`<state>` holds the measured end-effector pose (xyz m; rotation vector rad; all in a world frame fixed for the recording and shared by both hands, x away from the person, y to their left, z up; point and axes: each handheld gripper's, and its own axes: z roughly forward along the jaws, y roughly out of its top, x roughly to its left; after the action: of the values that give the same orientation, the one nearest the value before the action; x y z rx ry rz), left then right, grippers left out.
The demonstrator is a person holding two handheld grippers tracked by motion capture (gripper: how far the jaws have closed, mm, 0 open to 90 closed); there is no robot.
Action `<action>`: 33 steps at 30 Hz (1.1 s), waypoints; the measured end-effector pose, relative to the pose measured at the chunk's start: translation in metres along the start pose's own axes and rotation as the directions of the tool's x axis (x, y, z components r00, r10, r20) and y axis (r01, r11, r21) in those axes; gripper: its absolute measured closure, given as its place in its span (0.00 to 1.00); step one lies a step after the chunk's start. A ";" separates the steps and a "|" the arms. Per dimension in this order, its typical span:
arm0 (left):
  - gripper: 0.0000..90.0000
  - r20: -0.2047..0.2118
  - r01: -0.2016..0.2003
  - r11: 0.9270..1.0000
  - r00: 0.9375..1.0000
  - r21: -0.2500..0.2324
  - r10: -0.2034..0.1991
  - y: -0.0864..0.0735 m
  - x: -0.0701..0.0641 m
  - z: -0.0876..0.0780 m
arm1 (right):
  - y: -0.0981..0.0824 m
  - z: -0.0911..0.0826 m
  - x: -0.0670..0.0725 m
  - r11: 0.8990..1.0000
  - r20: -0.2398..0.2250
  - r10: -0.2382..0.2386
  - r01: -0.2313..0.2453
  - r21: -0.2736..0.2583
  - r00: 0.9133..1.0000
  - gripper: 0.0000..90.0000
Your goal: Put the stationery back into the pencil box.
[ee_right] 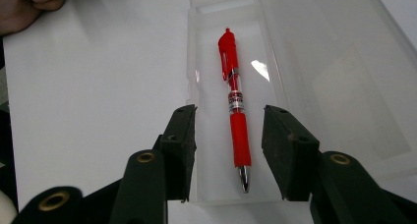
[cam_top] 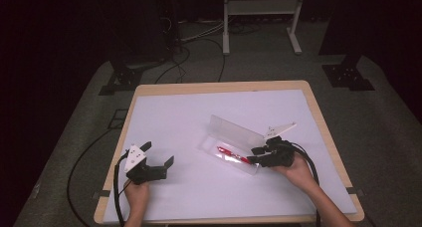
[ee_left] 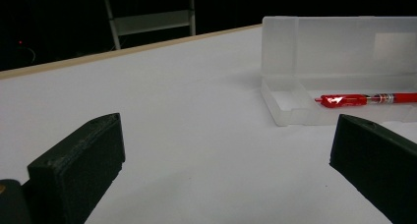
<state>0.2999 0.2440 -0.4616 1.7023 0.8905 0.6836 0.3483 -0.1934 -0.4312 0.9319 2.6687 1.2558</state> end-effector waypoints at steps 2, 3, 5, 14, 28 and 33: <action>0.00 0.000 0.000 1.000 1.000 0.000 0.000 0.000 0.000 0.000 | -0.001 -0.001 -0.001 1.000 -0.007 0.001 -0.001 -0.008 1.000 0.60; 0.00 0.000 0.000 1.000 1.000 0.000 0.000 0.000 0.000 0.000 | -0.004 -0.002 -0.001 1.000 -0.003 0.000 0.000 -0.006 1.000 0.59; 0.00 0.000 0.000 1.000 1.000 0.000 0.000 0.000 0.000 0.000 | -0.006 -0.002 -0.001 1.000 -0.004 0.003 -0.003 -0.007 1.000 0.58; 0.00 -0.001 0.000 1.000 1.000 0.001 0.000 0.000 0.000 0.000 | -0.014 -0.011 0.001 1.000 -0.001 0.005 -0.005 -0.026 1.000 0.55; 0.00 0.000 -0.002 1.000 1.000 0.001 0.002 0.000 0.000 0.000 | -0.033 -0.025 -0.002 0.999 0.010 0.028 -0.028 -0.038 1.000 0.48; 0.00 0.000 -0.002 1.000 1.000 0.001 0.002 0.000 0.000 0.000 | -0.039 -0.031 -0.005 0.998 0.021 0.043 -0.042 -0.040 0.999 0.48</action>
<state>0.2999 0.2438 -0.4617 1.7038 0.8897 0.6847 0.3235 -0.2363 -0.4397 0.9960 2.6106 1.2938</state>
